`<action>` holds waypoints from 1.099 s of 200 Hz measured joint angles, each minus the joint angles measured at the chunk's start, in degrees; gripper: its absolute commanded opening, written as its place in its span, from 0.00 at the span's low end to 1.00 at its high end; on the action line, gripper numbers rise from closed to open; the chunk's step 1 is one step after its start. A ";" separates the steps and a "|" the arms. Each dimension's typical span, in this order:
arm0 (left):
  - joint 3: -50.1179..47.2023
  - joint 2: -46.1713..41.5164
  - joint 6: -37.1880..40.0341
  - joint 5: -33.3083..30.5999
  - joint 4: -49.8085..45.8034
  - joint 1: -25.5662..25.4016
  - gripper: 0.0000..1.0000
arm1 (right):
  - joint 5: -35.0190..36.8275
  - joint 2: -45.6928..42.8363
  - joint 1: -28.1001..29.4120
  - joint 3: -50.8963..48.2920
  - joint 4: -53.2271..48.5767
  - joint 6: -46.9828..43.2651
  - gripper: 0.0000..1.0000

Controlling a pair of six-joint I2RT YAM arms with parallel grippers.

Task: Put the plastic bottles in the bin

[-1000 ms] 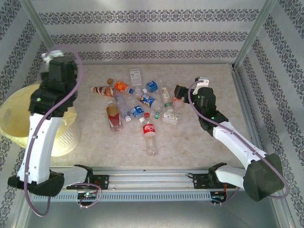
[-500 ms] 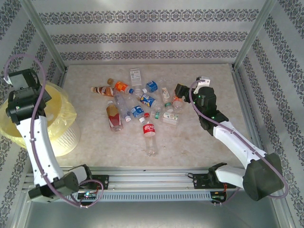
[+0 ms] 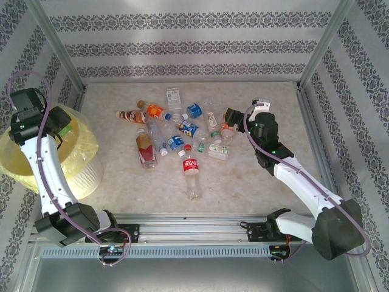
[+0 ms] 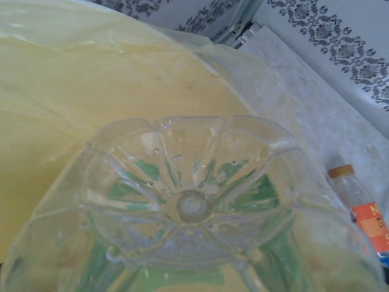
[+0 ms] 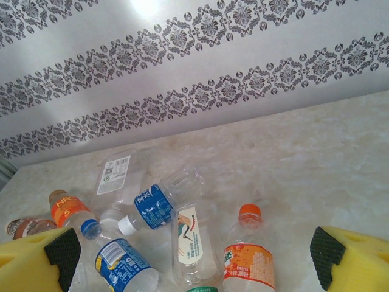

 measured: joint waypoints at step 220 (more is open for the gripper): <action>-3.34 -3.78 -6.29 4.63 3.82 0.17 0.98 | -2.69 -1.40 0.07 -6.27 -6.86 1.25 0.98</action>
